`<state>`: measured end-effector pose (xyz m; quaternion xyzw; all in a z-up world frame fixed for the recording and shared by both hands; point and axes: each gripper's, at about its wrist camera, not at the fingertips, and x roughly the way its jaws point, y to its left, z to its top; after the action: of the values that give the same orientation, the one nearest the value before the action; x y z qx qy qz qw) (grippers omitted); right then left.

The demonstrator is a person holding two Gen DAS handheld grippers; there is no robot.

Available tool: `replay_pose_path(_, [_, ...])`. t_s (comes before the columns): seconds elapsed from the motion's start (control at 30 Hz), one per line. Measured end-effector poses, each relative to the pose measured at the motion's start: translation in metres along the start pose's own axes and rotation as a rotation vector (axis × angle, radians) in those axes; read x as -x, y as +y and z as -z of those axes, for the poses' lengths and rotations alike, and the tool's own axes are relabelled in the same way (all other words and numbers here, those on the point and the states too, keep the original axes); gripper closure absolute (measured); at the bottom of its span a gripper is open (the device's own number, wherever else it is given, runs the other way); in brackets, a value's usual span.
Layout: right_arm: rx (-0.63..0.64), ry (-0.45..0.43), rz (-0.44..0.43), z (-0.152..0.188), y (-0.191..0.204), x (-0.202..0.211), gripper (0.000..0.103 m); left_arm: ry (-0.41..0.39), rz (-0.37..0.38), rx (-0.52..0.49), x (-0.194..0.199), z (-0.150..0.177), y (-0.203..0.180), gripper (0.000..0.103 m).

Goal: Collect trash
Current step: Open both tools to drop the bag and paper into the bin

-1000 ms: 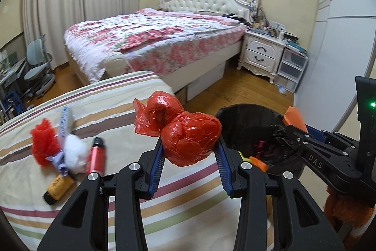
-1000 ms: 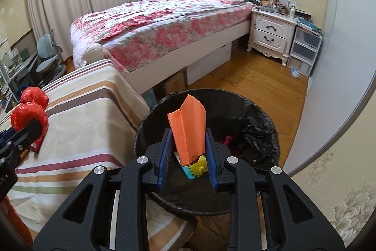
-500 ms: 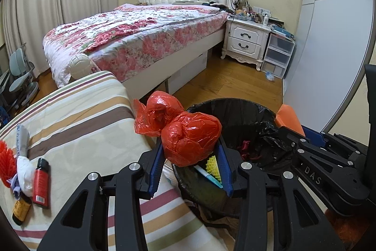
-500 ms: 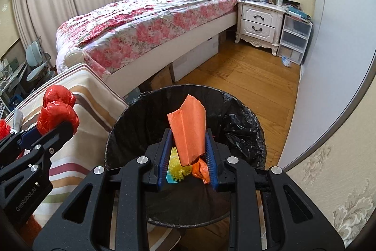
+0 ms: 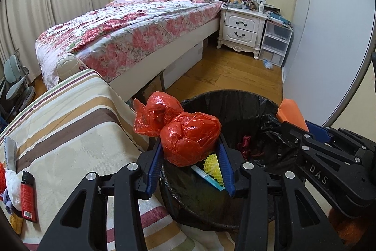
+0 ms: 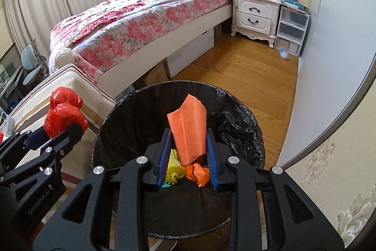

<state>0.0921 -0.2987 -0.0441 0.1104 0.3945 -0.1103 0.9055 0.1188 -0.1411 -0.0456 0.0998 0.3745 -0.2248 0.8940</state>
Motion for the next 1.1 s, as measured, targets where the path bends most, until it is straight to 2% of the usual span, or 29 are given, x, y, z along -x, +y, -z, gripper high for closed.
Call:
replay_pose_path(0.07, [-0.007,0.003,0.004,0.0,-0.002,-0.002,0.07,0.004,-0.002,-0.002,-0.001,-0.001,0.0,0.05])
replay_pose_path(0.13, [-0.013,-0.007,0.013,0.0,-0.003,-0.001,0.055,-0.007,-0.004,0.005,0.002,-0.002,0.001,0.039])
replay_pose_path(0.23, [-0.016,-0.011,0.018,0.0,-0.004,-0.001,0.053,-0.015,-0.004,0.011,0.002,-0.003,0.002,0.034])
replay_pose_path(0.67, [-0.01,-0.012,0.012,0.005,0.001,0.012,0.049,-0.034,-0.048,0.077,0.031,0.004,0.026,0.034])
replay_pose_path(1.1, [0.084,0.008,-0.094,0.026,0.062,0.034,0.048,-0.028,-0.167,0.177,0.083,0.049,0.085,0.034])
